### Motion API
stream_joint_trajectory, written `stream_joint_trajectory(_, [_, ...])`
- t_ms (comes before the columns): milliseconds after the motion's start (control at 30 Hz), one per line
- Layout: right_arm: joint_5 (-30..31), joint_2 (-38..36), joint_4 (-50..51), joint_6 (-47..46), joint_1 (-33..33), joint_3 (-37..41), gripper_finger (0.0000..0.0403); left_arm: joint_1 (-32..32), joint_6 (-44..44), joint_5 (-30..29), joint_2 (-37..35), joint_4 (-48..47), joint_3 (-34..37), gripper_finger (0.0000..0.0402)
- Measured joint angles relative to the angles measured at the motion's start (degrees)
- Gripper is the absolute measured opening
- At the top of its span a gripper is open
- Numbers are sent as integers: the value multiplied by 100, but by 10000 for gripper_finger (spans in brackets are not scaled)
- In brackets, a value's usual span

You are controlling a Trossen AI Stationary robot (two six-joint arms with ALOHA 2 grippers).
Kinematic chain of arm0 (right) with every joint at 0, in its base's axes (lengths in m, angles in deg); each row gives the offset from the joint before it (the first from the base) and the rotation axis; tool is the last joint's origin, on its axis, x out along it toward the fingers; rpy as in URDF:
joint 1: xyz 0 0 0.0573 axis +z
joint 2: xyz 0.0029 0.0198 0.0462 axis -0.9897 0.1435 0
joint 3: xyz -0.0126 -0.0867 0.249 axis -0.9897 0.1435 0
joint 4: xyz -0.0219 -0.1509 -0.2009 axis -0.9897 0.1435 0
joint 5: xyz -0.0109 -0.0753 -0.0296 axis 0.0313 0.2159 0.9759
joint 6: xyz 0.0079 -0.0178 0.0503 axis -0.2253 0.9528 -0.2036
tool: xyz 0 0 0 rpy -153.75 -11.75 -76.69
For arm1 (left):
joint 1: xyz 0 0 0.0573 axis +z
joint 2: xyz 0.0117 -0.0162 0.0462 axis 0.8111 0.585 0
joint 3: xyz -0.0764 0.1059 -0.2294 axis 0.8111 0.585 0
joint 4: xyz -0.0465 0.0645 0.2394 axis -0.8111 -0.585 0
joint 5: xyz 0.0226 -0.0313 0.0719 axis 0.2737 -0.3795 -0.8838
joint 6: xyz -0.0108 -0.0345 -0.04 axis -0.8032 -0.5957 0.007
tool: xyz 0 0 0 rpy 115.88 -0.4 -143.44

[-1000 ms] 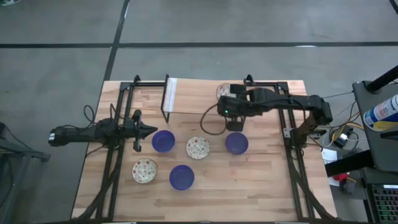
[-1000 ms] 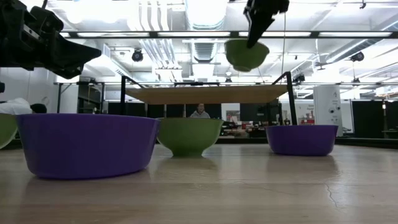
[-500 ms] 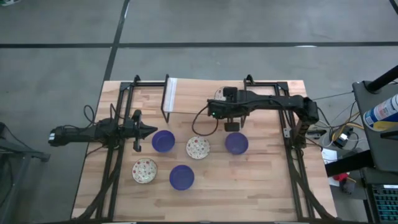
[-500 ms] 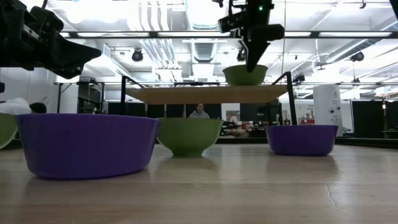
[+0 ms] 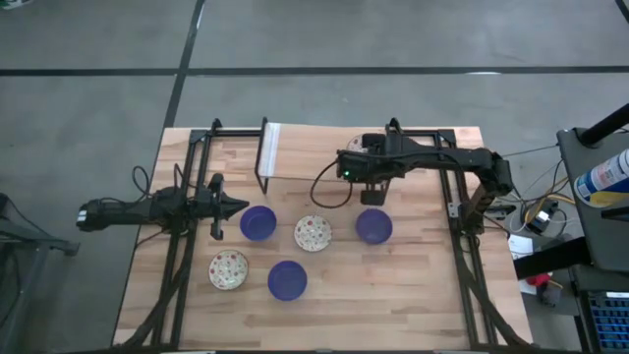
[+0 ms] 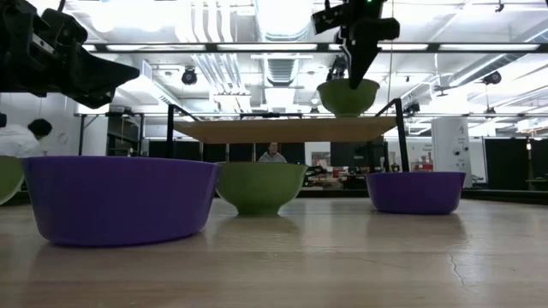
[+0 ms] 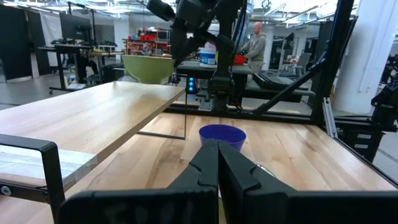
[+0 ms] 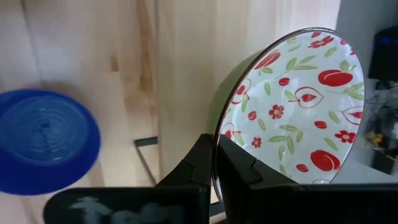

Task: Pick & Place Mini bowls
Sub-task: Put the right white patterned bowl on the shelf

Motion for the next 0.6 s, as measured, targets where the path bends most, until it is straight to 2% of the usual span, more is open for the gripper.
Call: stream_joint_trajectory(600, [-282, 29, -61, 43, -351, 9, 11, -1, 0, 0, 2, 0, 0, 0])
